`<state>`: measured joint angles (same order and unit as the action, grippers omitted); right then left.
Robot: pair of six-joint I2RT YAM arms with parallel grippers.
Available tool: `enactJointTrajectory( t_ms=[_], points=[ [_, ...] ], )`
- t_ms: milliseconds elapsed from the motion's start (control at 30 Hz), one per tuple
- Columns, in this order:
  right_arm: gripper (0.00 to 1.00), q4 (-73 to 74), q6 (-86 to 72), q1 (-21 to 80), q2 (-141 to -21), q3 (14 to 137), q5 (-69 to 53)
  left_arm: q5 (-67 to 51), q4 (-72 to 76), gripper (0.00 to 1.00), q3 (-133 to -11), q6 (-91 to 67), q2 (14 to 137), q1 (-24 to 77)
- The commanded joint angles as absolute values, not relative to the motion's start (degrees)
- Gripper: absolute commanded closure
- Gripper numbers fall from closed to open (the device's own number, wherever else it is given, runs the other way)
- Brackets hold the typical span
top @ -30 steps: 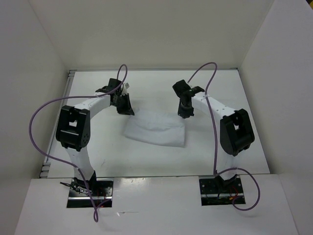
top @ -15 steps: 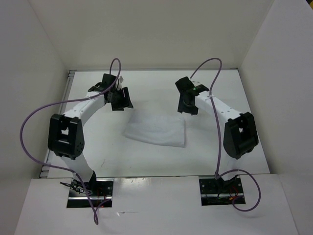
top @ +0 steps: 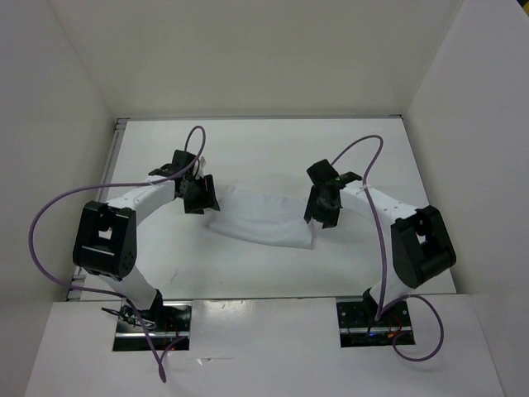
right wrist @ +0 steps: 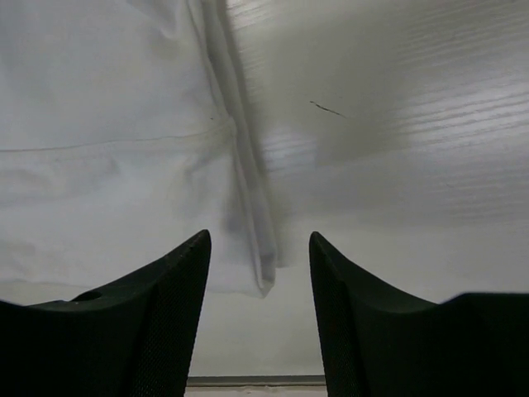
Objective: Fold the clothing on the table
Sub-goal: Fold the skirt
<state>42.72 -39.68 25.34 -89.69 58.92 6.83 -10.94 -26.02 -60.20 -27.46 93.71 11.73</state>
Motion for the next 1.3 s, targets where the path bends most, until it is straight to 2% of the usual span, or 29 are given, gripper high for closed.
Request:
enactJointTrajectory(
  t_ms=[0, 133, 233, 533, 633, 1067, 1267],
  points=[
    [0.44, 35.4, -42.1, 25.0, -89.5, 58.3, 3.1, -10.5, -23.1, 0.35, -60.6, -28.5, 94.9, 11.9],
    [0.47, 32.0, -42.1, 24.4, -92.8, 57.7, 0.4, -10.5, -22.6, 0.35, -60.0, -28.5, 96.3, 12.4],
    [0.55, 31.4, -42.1, 24.4, -94.7, 57.2, 0.4, -10.5, -22.6, 0.35, -59.5, -28.5, 96.9, 12.4],
    [0.55, 30.8, -42.1, 23.3, -97.4, 56.2, 1.0, -8.6, -24.2, 0.35, -56.3, -29.5, 96.3, 12.9],
    [0.58, 29.3, -42.1, 23.3, -100.0, 55.5, 0.4, -8.1, -24.2, 0.35, -55.6, -29.5, 96.3, 12.9],
    [0.59, 29.7, -36.9, 19.4, -112.9, 75.1, 2.8, -8.7, -22.4, 0.34, -67.8, -29.5, 108.4, 12.9],
    [0.57, 30.2, -33.7, 18.4, -110.8, 79.5, 5.4, -8.2, -23.1, 0.34, -76.1, -28.4, 112.5, 12.9]
  ],
)
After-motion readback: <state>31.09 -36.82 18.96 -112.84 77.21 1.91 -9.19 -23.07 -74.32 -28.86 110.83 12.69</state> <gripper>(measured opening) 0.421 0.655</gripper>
